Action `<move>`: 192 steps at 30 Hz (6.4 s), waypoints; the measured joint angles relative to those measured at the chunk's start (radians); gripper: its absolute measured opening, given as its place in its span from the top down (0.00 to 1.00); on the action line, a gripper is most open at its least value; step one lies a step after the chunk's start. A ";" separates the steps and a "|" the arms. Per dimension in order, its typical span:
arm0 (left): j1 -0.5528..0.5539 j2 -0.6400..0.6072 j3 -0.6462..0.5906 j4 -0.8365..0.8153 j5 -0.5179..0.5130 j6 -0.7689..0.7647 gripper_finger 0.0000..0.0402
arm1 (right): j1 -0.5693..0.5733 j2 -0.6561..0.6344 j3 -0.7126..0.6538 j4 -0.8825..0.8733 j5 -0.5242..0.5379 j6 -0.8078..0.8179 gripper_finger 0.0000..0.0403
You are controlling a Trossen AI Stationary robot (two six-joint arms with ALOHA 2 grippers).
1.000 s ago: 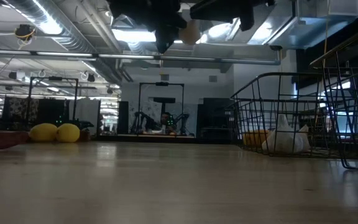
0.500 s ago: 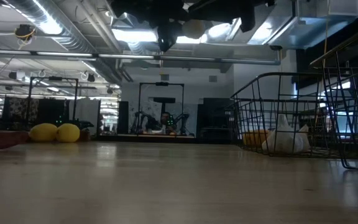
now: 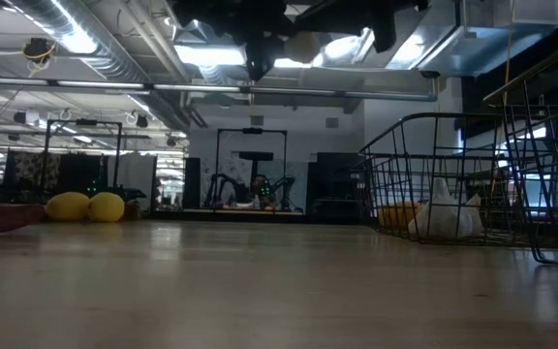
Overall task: Sort produce into baskets
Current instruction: Put the white garlic into the middle wire basket, then put the yellow lemon into the top wire basket
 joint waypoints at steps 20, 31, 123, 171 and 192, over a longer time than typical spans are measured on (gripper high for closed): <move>0.036 -0.012 0.000 -0.203 -0.076 0.138 0.34 | 0.119 -0.175 -0.001 -0.157 0.205 0.175 0.96; 0.007 -0.010 0.000 -0.239 -0.098 0.191 0.34 | 0.124 -0.372 -0.001 -0.603 0.200 0.682 0.96; -0.012 -0.009 0.000 -0.229 -0.100 0.252 0.34 | -0.217 -0.544 -0.384 -0.750 -0.339 1.066 0.70; 0.046 -0.033 0.001 -0.630 -0.694 0.093 0.06 | -0.216 -0.303 -0.336 -0.143 -0.358 0.898 0.70; 0.382 -0.040 -0.063 -0.774 -0.903 -0.089 0.05 | -0.216 -0.303 -0.336 -0.152 -0.358 0.900 0.70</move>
